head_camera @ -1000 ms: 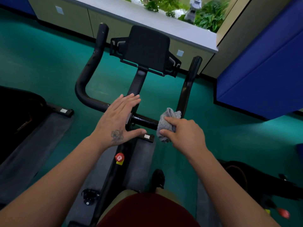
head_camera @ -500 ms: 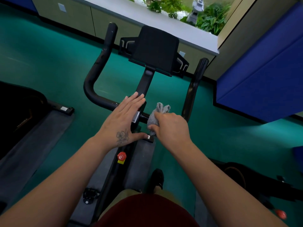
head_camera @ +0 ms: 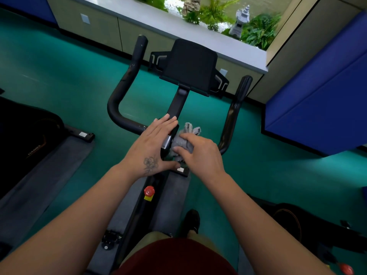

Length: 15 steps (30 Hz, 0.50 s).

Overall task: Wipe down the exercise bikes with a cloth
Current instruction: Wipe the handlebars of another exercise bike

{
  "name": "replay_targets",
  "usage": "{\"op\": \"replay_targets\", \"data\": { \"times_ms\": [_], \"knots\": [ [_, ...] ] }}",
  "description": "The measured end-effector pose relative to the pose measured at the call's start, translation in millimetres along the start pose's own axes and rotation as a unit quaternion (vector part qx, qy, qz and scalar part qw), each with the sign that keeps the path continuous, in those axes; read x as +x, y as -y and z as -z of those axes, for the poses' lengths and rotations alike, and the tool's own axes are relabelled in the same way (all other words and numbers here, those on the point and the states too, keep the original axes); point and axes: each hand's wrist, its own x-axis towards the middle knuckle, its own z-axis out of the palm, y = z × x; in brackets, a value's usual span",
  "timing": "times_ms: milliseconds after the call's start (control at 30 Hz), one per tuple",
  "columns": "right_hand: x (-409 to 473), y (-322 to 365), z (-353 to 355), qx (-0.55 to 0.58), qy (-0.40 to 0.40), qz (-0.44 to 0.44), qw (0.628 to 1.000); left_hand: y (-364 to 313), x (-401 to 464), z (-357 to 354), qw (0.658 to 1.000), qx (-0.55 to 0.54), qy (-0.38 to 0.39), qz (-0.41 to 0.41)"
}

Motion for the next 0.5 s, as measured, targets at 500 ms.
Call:
{"op": "replay_targets", "data": {
  "times_ms": [500],
  "knots": [
    [-43.4,-50.1,39.1,0.272,-0.078,-0.069,0.957,-31.8,-9.6,10.5,0.983,-0.139,0.008,0.116]
  ]
}}
